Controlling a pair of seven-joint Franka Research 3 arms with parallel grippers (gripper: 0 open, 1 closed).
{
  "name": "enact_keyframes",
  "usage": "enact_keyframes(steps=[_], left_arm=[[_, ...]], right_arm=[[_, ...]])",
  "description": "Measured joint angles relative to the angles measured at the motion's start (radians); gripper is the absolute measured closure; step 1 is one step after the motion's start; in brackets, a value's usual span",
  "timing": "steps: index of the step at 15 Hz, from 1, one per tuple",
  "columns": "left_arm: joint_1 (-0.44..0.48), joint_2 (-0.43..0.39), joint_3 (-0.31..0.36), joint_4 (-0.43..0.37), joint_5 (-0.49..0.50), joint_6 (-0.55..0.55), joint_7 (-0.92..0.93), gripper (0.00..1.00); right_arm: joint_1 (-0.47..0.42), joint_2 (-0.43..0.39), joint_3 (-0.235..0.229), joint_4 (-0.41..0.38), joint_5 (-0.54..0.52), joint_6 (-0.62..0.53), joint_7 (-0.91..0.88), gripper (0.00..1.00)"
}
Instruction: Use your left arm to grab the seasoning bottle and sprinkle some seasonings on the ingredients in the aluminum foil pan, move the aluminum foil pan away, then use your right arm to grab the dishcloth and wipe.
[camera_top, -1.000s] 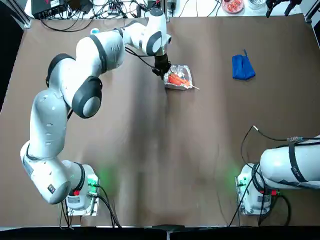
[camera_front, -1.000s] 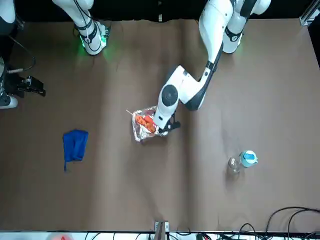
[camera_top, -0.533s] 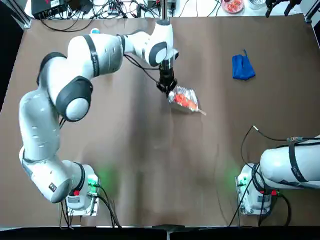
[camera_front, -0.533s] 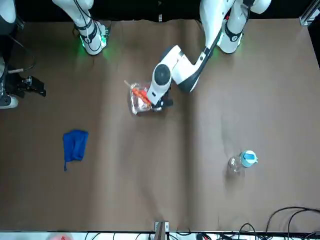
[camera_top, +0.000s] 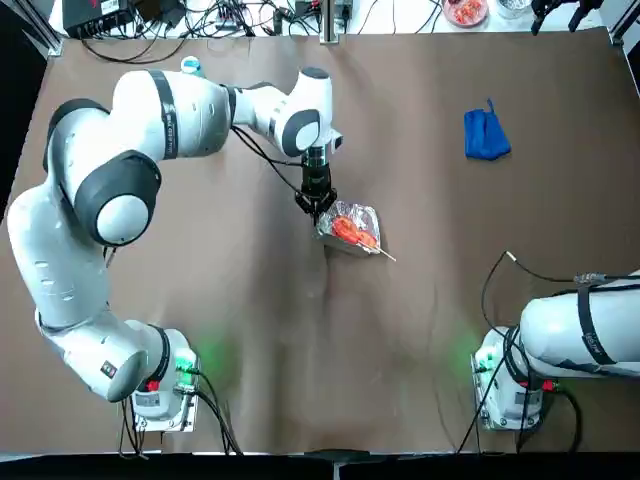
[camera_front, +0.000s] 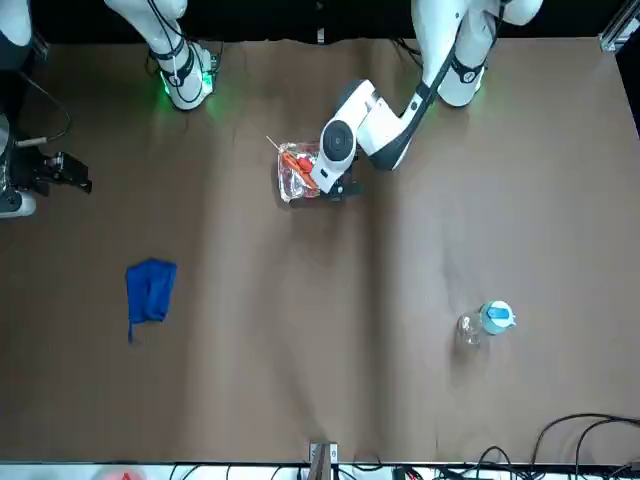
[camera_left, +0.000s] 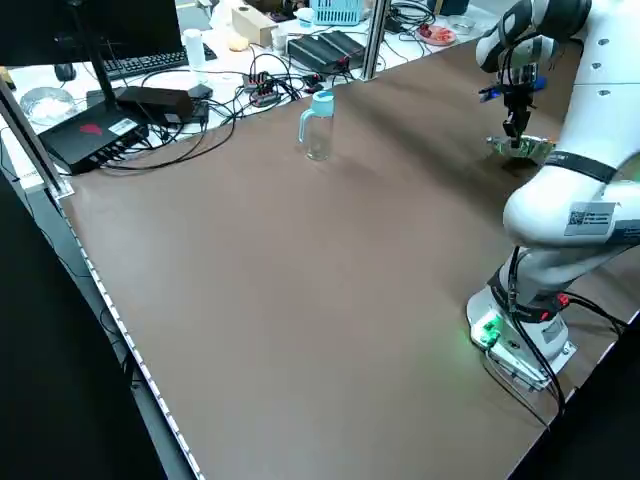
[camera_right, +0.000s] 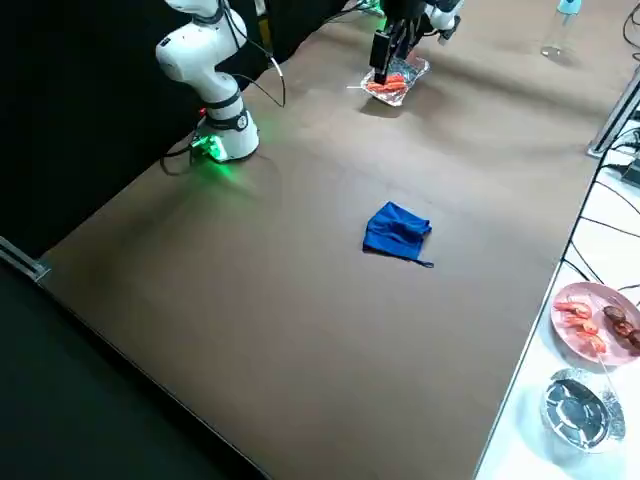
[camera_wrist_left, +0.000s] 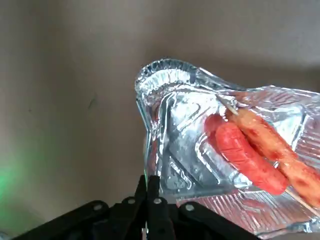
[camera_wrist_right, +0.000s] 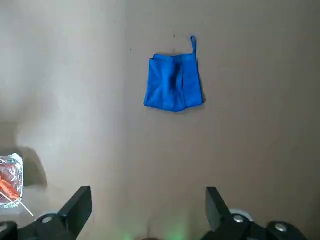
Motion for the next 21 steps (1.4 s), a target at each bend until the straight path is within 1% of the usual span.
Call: enact_keyframes(steps=[1, 2, 5, 6, 7, 9, 11, 13, 14, 17, 19, 21], left_arm=[[0.000, 0.005, 0.000, -0.002, 0.000, 0.001, 0.000, 0.97], [-0.001, 0.010, -0.001, -0.004, 0.000, 0.001, 0.000, 0.93], [-0.003, 0.018, -0.002, -0.004, 0.000, 0.002, -0.002, 0.67], [-0.002, 0.018, -0.002, -0.004, 0.000, 0.004, -0.002, 0.64], [-0.001, 0.018, -0.002, -0.001, 0.000, 0.006, -0.002, 0.59], [0.008, 0.015, 0.002, 0.016, 0.008, 0.012, -0.002, 0.43], [0.043, 0.008, 0.004, 0.061, 0.062, 0.014, -0.002, 0.25], [0.088, 0.003, 0.004, 0.120, 0.138, 0.014, -0.001, 0.07], [0.109, 0.002, 0.003, 0.147, 0.179, 0.014, 0.001, 0.00], [0.156, 0.000, 0.003, 0.210, 0.290, 0.013, 0.003, 0.00], [0.182, 0.000, 0.004, 0.234, 0.368, 0.013, 0.006, 0.00], [0.216, 0.000, 0.004, 0.261, 0.420, 0.013, 0.032, 0.00]], right_arm=[[0.010, 0.001, 0.001, -0.001, 0.002, 0.002, -0.001, 0.00], [0.023, 0.004, 0.001, -0.002, 0.002, 0.015, 0.000, 0.00], [0.058, 0.043, 0.002, -0.018, 0.003, 0.088, 0.000, 0.00], [0.065, 0.068, 0.002, -0.024, 0.003, 0.122, 0.000, 0.00], [0.069, 0.098, 0.002, -0.027, 0.003, 0.160, 0.000, 0.00], [0.069, 0.162, 0.000, -0.029, 0.002, 0.208, 0.000, 0.00], [0.064, 0.220, -0.005, -0.029, -0.002, 0.231, 0.000, 0.00], [0.053, 0.273, -0.010, -0.030, -0.004, 0.271, 0.000, 0.00], [0.045, 0.300, -0.011, -0.030, -0.004, 0.297, -0.001, 0.00], [0.016, 0.393, -0.013, -0.033, -0.003, 0.356, -0.004, 0.00], [0.001, 0.459, -0.014, -0.034, -0.003, 0.396, -0.022, 0.02], [-0.017, 0.516, -0.015, -0.034, -0.003, 0.455, -0.044, 0.03]])
